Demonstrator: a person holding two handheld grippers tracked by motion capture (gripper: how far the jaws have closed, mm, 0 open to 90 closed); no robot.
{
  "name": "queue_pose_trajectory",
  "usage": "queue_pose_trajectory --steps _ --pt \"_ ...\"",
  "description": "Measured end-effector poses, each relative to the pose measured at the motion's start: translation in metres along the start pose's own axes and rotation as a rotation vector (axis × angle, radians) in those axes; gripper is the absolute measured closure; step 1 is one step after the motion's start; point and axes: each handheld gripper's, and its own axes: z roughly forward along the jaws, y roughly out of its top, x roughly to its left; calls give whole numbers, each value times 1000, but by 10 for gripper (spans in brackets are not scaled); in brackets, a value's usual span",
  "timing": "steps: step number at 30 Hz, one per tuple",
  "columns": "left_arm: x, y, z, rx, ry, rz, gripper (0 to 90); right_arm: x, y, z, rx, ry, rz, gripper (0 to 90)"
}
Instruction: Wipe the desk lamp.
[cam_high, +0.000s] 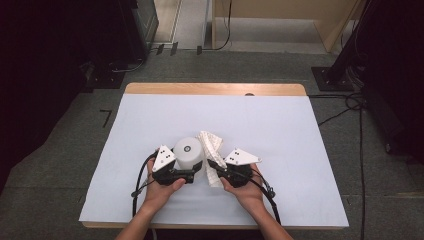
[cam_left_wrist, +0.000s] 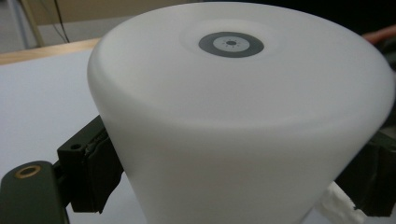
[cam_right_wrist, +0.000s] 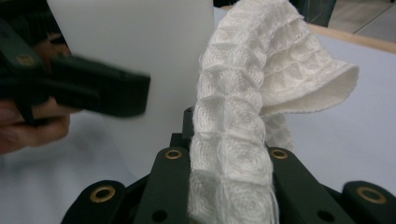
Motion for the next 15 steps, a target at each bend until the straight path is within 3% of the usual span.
queue_pose_trajectory --steps 4,8,11,15 --pt "-5 -3 7 41 -8 26 86 0 7 -10 -47 -11 -14 793" --pt "-4 -3 7 48 -5 31 86 2 12 -16 -79 -10 -37 793" --pt "-1 -1 5 36 2 19 86 3 10 -13 -58 0 -39 792" --pt "3 3 -2 3 8 7 86 3 0 0 13 9 -27 792"
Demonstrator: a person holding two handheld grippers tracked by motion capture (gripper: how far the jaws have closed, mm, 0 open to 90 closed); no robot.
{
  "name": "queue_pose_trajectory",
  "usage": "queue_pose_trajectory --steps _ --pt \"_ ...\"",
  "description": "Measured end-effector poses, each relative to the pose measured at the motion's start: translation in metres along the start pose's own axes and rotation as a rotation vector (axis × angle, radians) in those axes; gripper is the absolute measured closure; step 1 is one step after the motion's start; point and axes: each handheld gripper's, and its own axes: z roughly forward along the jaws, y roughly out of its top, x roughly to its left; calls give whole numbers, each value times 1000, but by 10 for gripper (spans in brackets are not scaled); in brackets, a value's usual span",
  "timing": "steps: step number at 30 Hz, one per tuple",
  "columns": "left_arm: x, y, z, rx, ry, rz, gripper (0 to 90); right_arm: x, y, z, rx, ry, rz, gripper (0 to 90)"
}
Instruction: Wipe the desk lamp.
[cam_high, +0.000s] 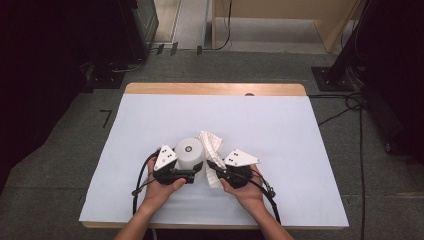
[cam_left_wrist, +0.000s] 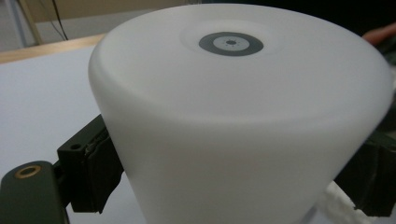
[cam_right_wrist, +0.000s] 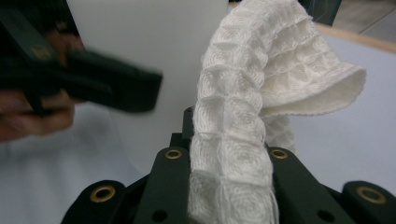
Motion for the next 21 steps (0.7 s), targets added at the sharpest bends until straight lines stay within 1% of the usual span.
queue_pose_trajectory --steps 2,6,8,10,11,12,13,14,16,17,18,19,20,21 --pt "2 1 -2 -10 -1 -6 87 0 -4 5 30 2 2 792" --pt "2 0 -1 -2 0 2 87 0 -6 8 43 2 0 792" --pt "0 -2 2 10 -6 7 87 -2 -4 6 34 -3 2 792" --pt "-3 -3 5 21 -7 31 87 -2 -1 2 11 -6 6 792" --pt "-3 -3 5 21 -7 31 86 -2 -1 2 11 -6 6 792" --pt "-6 -4 6 32 -3 55 86 -1 4 -4 -17 -15 2 792" --pt "-7 -4 7 33 -2 60 87 -1 6 -6 -30 -17 -1 792" --pt "-7 -4 7 33 -2 60 87 -1 6 -6 -30 -17 -1 792" --pt "-8 -3 7 30 -4 59 86 -1 10 -11 -50 -16 0 792" --pt "-8 -3 6 27 -1 54 86 -1 9 -11 -45 -13 -3 792" --pt "-6 -2 4 5 8 39 86 -1 7 -7 -28 -10 3 791" --pt "-6 -2 4 5 8 39 86 -1 7 -7 -28 -10 3 791" --pt "-4 2 -1 -31 -3 11 87 -1 3 -2 2 -9 -1 792" --pt "-3 3 -3 -40 -2 9 87 0 1 0 15 -10 1 791"
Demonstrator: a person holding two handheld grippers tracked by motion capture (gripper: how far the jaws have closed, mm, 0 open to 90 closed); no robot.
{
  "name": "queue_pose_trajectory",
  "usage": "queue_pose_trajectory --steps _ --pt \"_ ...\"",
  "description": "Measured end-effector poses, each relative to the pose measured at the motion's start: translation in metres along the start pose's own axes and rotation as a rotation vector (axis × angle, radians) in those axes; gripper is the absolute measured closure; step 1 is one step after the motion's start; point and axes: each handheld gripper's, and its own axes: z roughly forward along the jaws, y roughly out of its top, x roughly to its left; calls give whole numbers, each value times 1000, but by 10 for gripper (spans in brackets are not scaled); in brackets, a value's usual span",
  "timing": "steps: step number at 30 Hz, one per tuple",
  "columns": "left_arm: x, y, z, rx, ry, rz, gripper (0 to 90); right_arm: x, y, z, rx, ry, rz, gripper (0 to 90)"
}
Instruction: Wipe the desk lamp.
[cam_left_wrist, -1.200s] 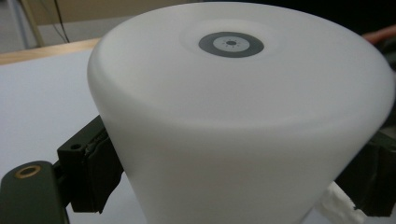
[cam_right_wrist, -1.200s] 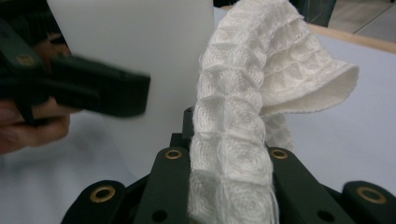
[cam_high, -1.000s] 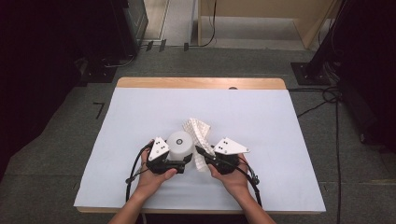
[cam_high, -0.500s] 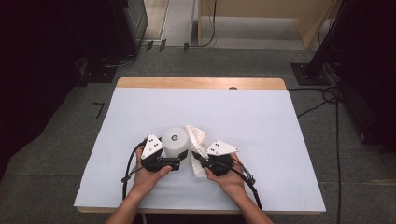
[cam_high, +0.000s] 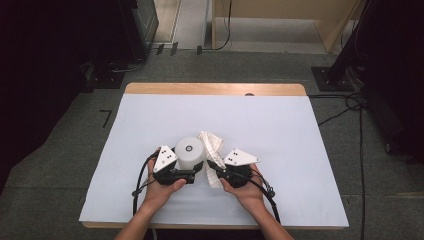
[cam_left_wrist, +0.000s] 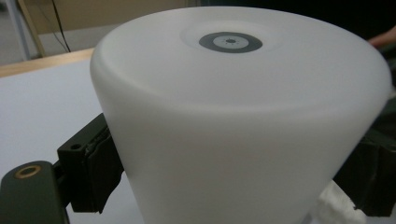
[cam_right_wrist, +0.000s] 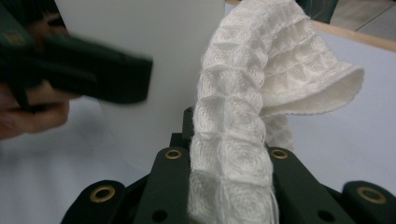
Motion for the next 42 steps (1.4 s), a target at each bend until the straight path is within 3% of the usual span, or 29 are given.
queue_pose_trajectory --steps 6,10,13,23,30,31,34,38,41,42 --pt "1 -2 3 28 -5 7 86 1 0 2 8 -1 -4 791" --pt "-2 -5 9 63 22 46 86 0 5 -7 -55 -3 -2 791" --pt "-3 -6 11 70 22 52 86 0 9 -12 -80 -9 -8 791" --pt "8 -17 16 67 119 49 86 -6 3 -7 -52 -31 1 791" --pt "8 -20 15 55 121 63 80 -7 -1 -4 -32 -34 5 791" --pt "6 -21 11 19 153 66 53 -7 -1 -3 -31 -35 6 791" --pt "4 -17 7 -3 174 41 28 -8 -2 -3 -29 -37 8 790" --pt "-4 -19 9 14 216 30 28 -9 -2 -3 -28 -38 15 790" --pt "-17 -21 17 44 312 -27 29 -11 -4 -2 -22 -40 16 790" --pt "-20 -20 19 52 333 -24 30 -11 -4 -1 -22 -39 15 790"
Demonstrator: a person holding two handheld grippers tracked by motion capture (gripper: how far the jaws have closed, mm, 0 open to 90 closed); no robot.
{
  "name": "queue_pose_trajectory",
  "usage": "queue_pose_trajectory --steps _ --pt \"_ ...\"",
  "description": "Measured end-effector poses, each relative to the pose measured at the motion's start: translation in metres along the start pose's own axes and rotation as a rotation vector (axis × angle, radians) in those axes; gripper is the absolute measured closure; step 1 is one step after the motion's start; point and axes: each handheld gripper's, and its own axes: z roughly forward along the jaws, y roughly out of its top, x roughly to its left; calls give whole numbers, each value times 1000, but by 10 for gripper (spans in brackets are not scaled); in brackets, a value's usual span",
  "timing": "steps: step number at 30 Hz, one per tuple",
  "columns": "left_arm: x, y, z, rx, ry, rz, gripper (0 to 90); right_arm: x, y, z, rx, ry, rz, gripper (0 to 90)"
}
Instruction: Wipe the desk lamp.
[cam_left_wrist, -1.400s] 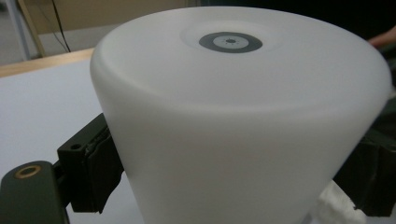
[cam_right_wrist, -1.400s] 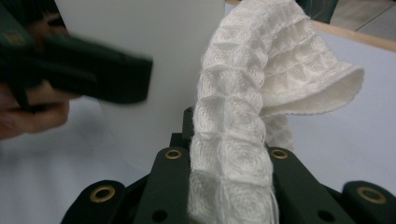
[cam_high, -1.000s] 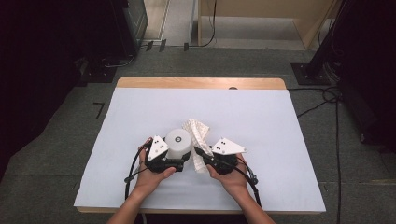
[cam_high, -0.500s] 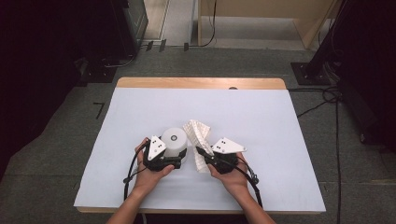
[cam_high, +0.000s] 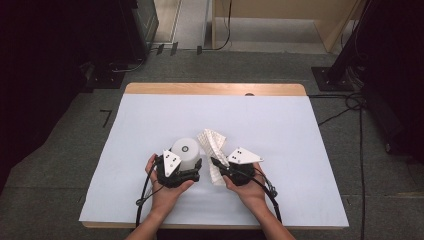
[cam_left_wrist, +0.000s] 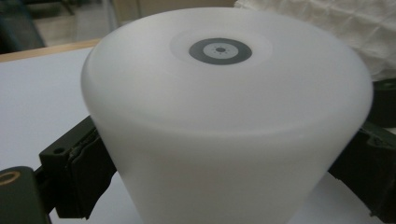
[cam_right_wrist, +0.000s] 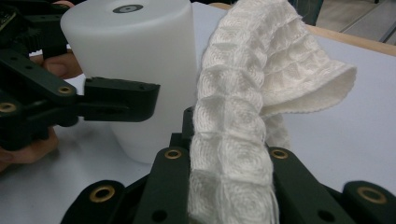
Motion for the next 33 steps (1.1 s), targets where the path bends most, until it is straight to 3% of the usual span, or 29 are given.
queue_pose_trajectory --steps 4,9,11,12,15,16,19,23,26,31,33 --pt "0 -1 4 27 29 -15 67 0 -1 1 5 4 4 790" --pt "4 -2 4 23 -11 -16 86 3 -3 4 12 13 2 788" --pt "12 0 2 3 -70 -15 87 4 -3 4 11 14 2 786" --pt "12 0 2 3 -70 -15 87 4 -3 4 11 14 2 786" --pt "26 8 -4 -39 -191 -45 87 4 -3 4 5 17 3 786" --pt "32 11 -6 -52 -269 -69 87 5 -3 5 8 18 4 787" --pt "40 15 -9 -64 -370 -87 87 7 -4 6 11 25 -4 787" --pt "40 16 -9 -54 -390 -80 87 10 -2 5 4 36 0 787" --pt "33 13 -4 -10 -407 -37 87 13 2 1 -19 38 -7 787" --pt "24 11 -1 19 -409 16 87 15 13 -12 -80 27 -20 788" --pt "24 11 -1 21 -410 18 87 15 15 -15 -91 22 -35 788"
